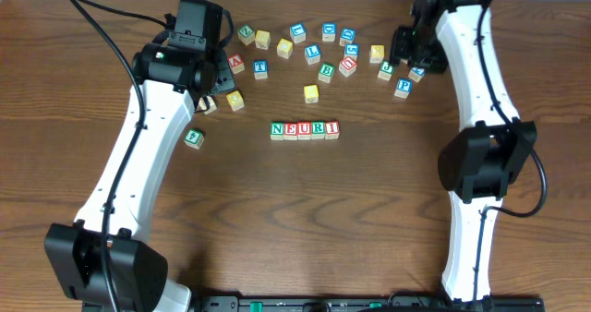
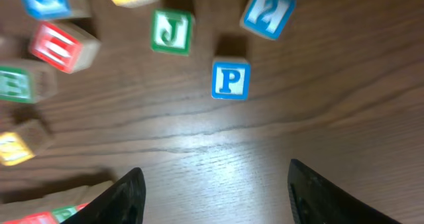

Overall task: Spell out NEURIPS
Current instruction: 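Lower the right gripper onto the blue-lettered P block and close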

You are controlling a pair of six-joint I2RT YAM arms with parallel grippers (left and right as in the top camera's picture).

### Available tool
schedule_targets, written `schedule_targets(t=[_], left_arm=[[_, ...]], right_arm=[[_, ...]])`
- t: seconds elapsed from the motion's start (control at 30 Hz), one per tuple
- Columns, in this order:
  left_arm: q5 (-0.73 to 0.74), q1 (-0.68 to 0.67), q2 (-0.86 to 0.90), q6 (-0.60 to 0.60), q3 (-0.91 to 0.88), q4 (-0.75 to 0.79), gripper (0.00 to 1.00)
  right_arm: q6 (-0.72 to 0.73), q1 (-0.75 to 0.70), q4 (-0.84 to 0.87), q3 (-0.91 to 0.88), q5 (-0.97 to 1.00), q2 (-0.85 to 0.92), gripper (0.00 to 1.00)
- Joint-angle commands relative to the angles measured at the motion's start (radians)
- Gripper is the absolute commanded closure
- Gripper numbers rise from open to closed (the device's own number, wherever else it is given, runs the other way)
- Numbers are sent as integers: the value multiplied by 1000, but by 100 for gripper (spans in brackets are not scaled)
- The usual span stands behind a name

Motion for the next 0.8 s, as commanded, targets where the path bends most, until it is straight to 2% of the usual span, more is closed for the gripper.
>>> schedule_targets(t=[0.0,0.23,0.3,0.47,0.77], left_arm=[[-31,5,-4,10,2,-2,46],[-32,5,-4,10,2,-2,44],[-32,5,-4,10,2,-2,41],[-32,5,-4,10,2,-2,41],[-31,5,-4,10,2,-2,41]], right_arm=[[19,-6,35,-81,5,3,36],[10,-27,176,-193,5,5,37],[-13,-31,220,-217,4,5,34],[-69,-35,317,-278,5,5,35],[-82,-40,405,-334,5,5,51]])
